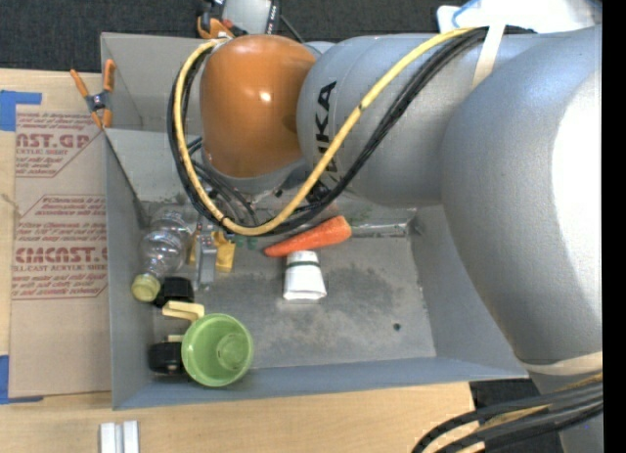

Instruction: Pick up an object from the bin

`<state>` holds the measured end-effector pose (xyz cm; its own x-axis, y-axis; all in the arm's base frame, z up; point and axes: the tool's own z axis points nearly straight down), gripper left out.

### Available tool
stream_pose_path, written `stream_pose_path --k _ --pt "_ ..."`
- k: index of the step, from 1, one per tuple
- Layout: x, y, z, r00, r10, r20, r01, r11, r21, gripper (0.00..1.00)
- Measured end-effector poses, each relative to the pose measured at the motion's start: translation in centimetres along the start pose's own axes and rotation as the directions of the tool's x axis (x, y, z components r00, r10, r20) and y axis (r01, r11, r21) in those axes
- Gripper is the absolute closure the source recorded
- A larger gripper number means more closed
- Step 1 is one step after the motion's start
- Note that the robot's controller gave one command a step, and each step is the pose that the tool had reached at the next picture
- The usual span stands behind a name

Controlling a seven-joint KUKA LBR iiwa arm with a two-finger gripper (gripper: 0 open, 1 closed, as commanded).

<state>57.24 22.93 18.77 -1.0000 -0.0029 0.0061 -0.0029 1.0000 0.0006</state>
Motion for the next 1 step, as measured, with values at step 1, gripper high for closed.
stream_pose_path --k 1 --pt "-0.23 -0.13 -0.43 1.000 0.003 0.008 -0.003 1.000 -0.001 0.00"
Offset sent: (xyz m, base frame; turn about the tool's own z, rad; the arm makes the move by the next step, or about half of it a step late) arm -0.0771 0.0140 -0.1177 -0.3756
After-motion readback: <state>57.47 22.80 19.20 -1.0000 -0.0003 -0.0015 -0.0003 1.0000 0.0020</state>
